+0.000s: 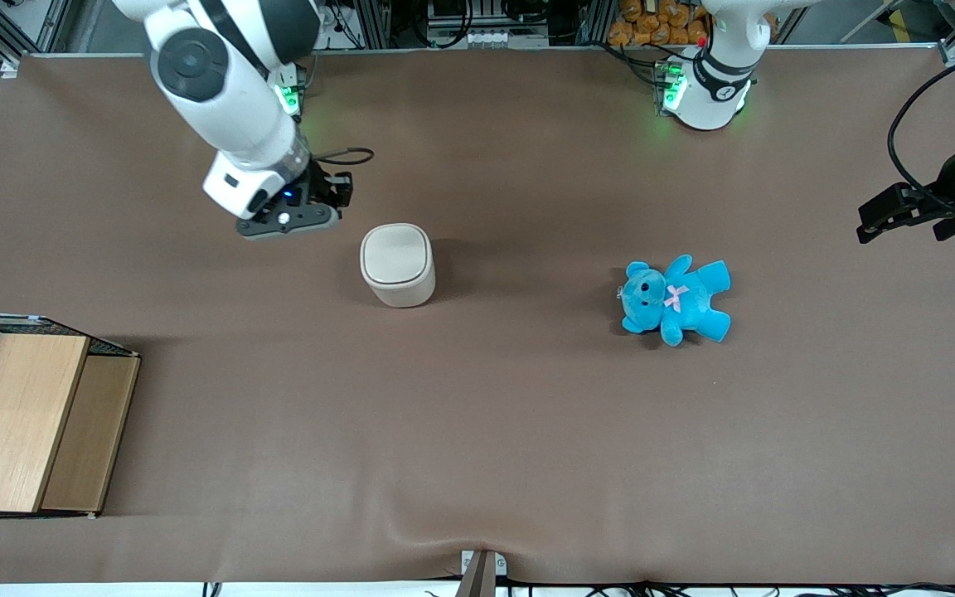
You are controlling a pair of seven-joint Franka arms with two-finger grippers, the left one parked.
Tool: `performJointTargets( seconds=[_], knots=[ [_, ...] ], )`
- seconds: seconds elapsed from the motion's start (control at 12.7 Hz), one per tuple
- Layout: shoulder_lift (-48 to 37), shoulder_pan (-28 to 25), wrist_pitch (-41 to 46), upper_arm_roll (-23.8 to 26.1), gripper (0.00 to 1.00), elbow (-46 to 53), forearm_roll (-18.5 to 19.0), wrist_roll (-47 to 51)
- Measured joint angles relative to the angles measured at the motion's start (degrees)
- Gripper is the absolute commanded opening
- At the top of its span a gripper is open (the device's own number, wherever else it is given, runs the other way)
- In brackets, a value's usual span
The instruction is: Open trash can with right arm
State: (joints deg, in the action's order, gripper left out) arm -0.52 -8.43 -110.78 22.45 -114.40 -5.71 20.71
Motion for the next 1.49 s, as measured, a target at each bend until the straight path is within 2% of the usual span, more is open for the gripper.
performJointTargets(
  seconds=[0.31,0.71,1.49],
  knots=[
    [0.9,-0.1,-7.9,1.1,0.06,-5.6,0.6,2.3],
    [5.6,-3.6,-12.9,1.3,0.00,-6.2,9.2,10.7],
    [11.4,-4.9,-16.6,1.3,0.01,-6.2,11.8,12.2]
  ],
)
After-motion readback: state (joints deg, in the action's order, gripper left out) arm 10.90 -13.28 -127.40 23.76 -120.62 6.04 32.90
